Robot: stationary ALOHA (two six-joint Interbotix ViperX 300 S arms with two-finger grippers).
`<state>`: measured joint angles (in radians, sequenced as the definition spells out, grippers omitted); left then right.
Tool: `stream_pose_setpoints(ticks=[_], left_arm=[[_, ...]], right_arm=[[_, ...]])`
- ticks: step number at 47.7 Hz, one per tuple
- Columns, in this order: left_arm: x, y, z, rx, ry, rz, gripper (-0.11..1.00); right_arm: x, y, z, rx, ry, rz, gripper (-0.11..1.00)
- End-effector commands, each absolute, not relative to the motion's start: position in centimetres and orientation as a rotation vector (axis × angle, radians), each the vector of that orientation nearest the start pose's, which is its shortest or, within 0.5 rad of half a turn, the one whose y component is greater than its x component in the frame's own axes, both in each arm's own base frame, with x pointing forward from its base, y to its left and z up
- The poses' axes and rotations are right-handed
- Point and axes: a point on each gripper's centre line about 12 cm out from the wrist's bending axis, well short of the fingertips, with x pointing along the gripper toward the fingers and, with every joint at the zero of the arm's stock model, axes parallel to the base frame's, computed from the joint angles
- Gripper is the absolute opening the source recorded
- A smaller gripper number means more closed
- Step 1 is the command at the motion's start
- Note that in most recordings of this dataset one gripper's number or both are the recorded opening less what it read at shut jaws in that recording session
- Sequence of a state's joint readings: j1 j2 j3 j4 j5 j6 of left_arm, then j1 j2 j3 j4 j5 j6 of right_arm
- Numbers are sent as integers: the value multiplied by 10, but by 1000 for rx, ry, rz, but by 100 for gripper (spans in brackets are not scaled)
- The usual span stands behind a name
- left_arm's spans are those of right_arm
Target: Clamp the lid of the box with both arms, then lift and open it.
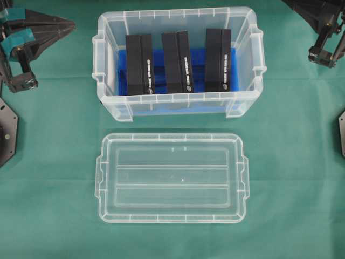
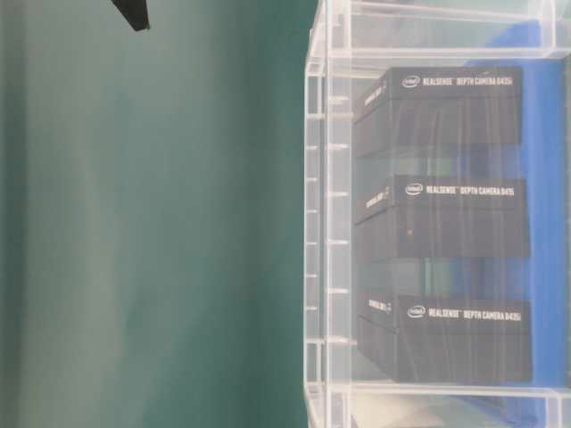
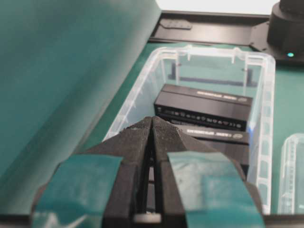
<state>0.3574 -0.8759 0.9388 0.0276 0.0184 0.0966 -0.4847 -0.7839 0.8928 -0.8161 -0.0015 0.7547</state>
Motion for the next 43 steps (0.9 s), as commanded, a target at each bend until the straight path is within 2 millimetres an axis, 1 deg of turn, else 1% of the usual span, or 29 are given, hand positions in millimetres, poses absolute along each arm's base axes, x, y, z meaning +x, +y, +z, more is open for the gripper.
stream_pose_setpoints(ticks=[1, 16, 26, 34, 43], left_arm=[[211, 80, 344, 109, 75, 358, 1], [211, 80, 345, 105, 69, 359, 1], [211, 79, 345, 70, 72, 358, 1], [211, 74, 343, 59, 87, 334, 1], [211, 71, 343, 52, 93, 322, 1]], right_arm=[[219, -115, 343, -34, 97, -476, 0], [219, -115, 344, -23, 92, -475, 0], [219, -115, 344, 3, 85, -476, 0], [219, -114, 343, 57, 75, -476, 0], [220, -113, 343, 77, 75, -475, 0]])
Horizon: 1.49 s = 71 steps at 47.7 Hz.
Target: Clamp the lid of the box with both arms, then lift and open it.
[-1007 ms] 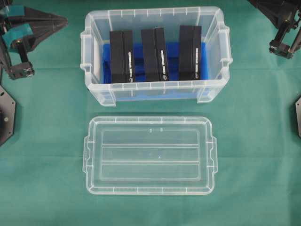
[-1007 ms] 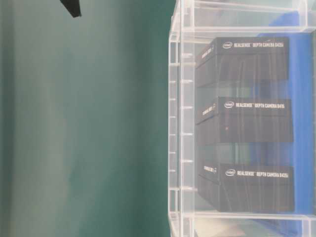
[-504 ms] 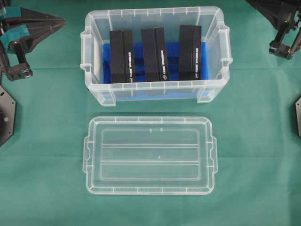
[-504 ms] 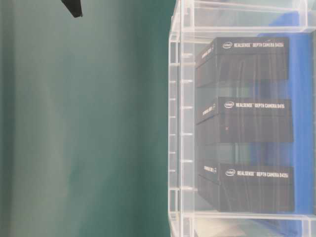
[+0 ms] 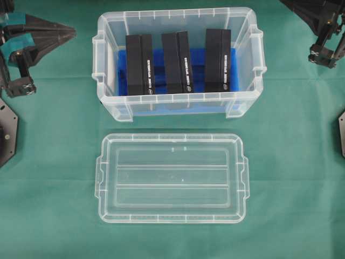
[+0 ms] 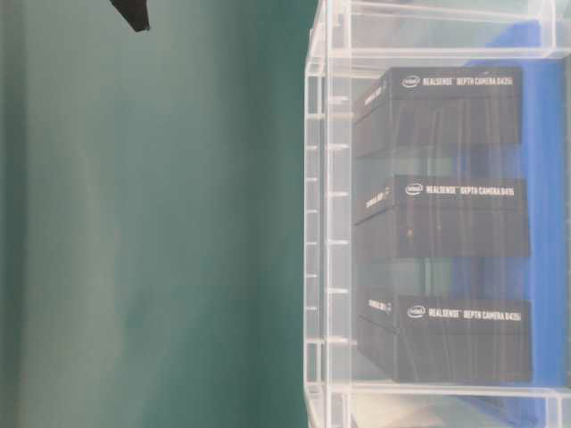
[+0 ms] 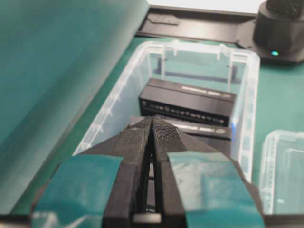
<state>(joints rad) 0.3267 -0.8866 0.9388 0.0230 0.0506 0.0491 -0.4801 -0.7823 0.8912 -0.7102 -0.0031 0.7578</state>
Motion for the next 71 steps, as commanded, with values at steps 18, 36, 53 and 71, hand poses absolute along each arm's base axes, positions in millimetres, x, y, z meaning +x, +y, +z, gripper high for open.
stream_pose_setpoints(ticks=[18, 36, 53, 71], left_arm=[[212, 69, 343, 40, 91, 315, 1], [214, 66, 343, 41, 92, 298, 1], [214, 66, 343, 41, 92, 298, 1], [213, 66, 342, 38, 98, 298, 1]], right_arm=[[222, -108, 342, 77, 77, -453, 0], [223, -106, 341, 78, 89, -449, 0], [224, -104, 340, 80, 91, -439, 0], [224, -103, 340, 78, 91, -437, 0]])
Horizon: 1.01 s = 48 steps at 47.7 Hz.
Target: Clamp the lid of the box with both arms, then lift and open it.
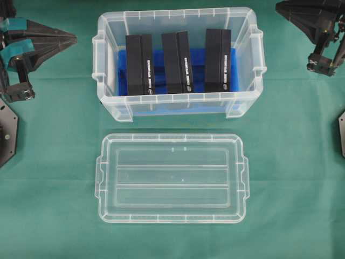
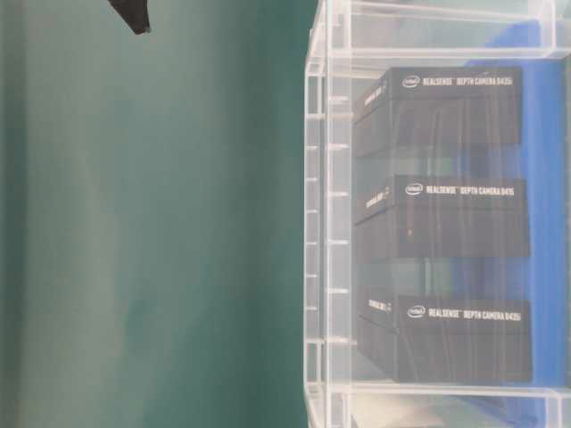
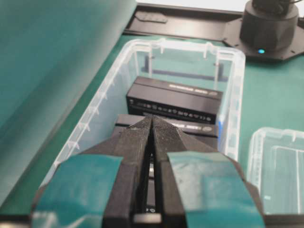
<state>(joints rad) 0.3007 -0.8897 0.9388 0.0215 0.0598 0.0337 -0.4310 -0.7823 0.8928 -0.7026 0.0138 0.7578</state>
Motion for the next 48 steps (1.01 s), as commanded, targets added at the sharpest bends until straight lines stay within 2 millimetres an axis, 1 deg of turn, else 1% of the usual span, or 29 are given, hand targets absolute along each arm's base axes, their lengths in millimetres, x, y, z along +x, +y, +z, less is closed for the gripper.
stream_pose_setpoints(ticks=[1, 48], left_arm=[[213, 66, 342, 40, 96, 298, 1], [213, 65, 342, 39, 96, 293, 1]], right_arm=[[224, -103, 341, 79, 89, -437, 0], [226, -100, 339, 79, 101, -428, 0]])
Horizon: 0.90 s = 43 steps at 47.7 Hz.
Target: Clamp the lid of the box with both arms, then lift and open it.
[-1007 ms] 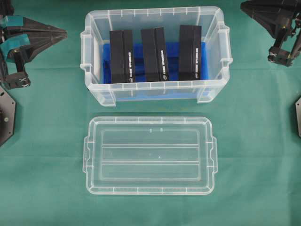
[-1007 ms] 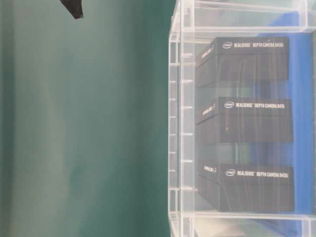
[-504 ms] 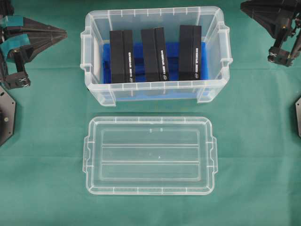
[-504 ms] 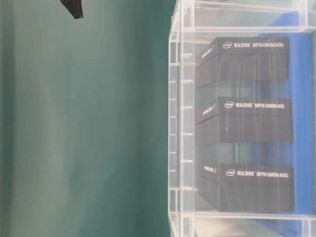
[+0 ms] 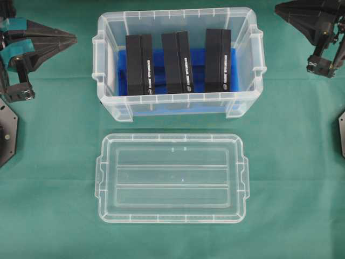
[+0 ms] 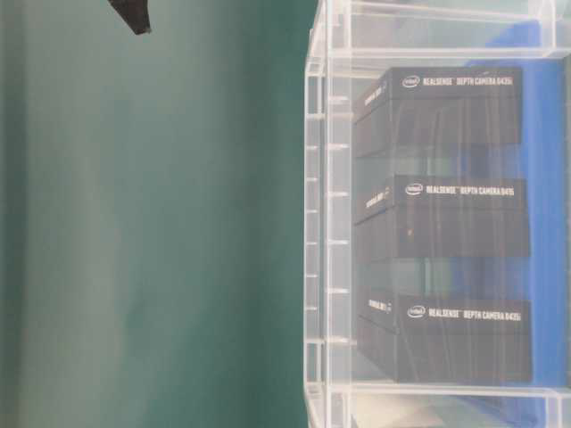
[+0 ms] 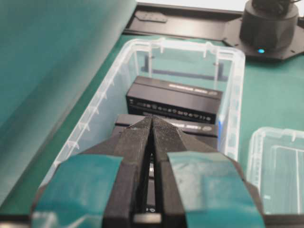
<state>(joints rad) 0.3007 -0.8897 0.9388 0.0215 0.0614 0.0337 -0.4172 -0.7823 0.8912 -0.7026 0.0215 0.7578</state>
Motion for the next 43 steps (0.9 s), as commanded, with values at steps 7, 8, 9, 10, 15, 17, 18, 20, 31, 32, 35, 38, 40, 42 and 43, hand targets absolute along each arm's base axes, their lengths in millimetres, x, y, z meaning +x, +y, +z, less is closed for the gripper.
stream_pose_setpoints(ticks=[7, 8, 9, 10, 15, 17, 18, 20, 31, 32, 35, 38, 40, 42, 43], left_arm=[[214, 63, 342, 39, 97, 284, 1], [214, 63, 343, 41, 96, 284, 1], [214, 63, 342, 39, 99, 284, 1], [214, 63, 343, 41, 96, 284, 1], [214, 63, 343, 41, 96, 284, 1], [214, 63, 342, 39, 97, 284, 1], [214, 63, 342, 39, 97, 284, 1], [214, 63, 342, 40, 98, 284, 1], [214, 63, 343, 41, 96, 284, 1], [214, 63, 342, 40, 98, 284, 1], [214, 63, 343, 39, 96, 284, 1], [214, 63, 342, 40, 98, 284, 1], [214, 63, 342, 40, 99, 284, 1], [214, 63, 342, 40, 98, 284, 1], [214, 63, 342, 39, 97, 284, 1]], right_arm=[[226, -98, 340, 78, 100, -420, 0], [227, -98, 340, 79, 100, -418, 0], [227, -98, 339, 78, 103, -419, 0], [226, -98, 339, 78, 101, -419, 0], [226, -98, 339, 78, 101, -419, 0], [227, -98, 339, 78, 101, -418, 0], [227, -98, 339, 80, 101, -418, 0], [227, -97, 340, 78, 100, -415, 0], [226, -98, 338, 78, 109, -423, 0], [226, -98, 338, 78, 111, -424, 0], [226, -99, 338, 79, 114, -426, 0], [226, -99, 338, 79, 114, -426, 0], [226, -99, 337, 79, 116, -427, 0], [226, -99, 338, 79, 114, -426, 0], [226, -99, 338, 79, 114, -426, 0]])
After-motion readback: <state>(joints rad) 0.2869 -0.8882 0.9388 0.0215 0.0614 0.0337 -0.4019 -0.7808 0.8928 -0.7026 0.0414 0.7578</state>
